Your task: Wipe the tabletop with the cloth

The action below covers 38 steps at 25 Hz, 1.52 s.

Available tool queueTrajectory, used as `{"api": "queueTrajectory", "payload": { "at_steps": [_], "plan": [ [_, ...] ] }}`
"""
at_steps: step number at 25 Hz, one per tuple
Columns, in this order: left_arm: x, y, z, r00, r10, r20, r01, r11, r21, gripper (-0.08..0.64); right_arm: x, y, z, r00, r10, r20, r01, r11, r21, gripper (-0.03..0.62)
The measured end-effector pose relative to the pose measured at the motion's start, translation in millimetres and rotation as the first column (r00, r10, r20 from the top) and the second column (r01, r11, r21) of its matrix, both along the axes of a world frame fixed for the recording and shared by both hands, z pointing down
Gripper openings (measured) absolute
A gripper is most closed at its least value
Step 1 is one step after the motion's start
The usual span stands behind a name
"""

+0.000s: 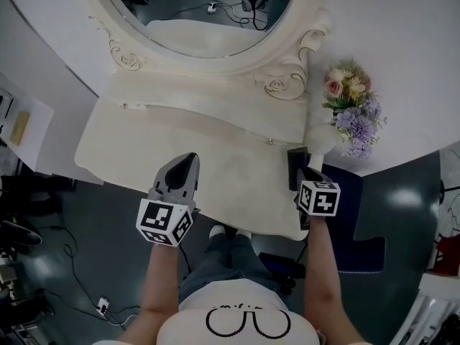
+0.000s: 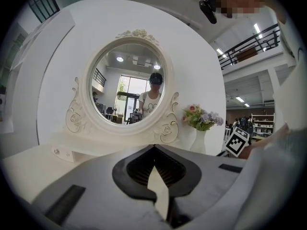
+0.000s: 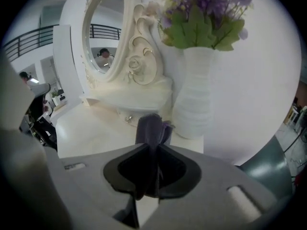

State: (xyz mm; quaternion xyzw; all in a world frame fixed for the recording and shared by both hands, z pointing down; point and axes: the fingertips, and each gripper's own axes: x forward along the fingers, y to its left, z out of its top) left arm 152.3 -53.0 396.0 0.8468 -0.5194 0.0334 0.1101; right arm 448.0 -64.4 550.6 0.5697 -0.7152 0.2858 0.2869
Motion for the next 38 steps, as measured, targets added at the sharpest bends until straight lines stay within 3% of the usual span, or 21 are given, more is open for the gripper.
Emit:
{"api": "queueTrajectory", "payload": {
  "at_steps": [7, 11, 17, 23, 30, 38],
  "plan": [
    [-11, -6, 14, 0.999, -0.029, 0.028, 0.03, 0.999, -0.029, -0.003, -1, -22, 42, 0.989, -0.082, -0.122, 0.07, 0.993, -0.095, 0.063],
    [-19, -7, 17, 0.999, -0.037, 0.025, 0.038, 0.999, -0.033, -0.003, -7, -23, 46, 0.989, -0.087, -0.12, 0.072, 0.99, -0.122, 0.063],
    [-34, -2, 20, 0.998, -0.06, 0.013, 0.06, 0.997, -0.037, -0.003, -56, -15, 46, 0.971, -0.211, -0.113, 0.195, 0.971, -0.138, 0.063],
    [-56, 12, 22, 0.995, -0.095, 0.007, 0.096, 0.995, -0.037, -0.002, -123, 2, 48, 0.939, -0.335, -0.079, 0.321, 0.935, -0.15, 0.063],
    [-90, 36, 24, 0.987, -0.161, -0.001, 0.16, 0.986, -0.042, -0.003, -217, 45, 48, 0.851, -0.523, -0.037, 0.512, 0.844, -0.161, 0.064],
    [-101, 52, 18, 0.983, -0.185, 0.002, 0.185, 0.982, -0.026, -0.003, -298, 116, 46, 0.699, -0.715, -0.005, 0.707, 0.692, -0.147, 0.064]
  ]
}}
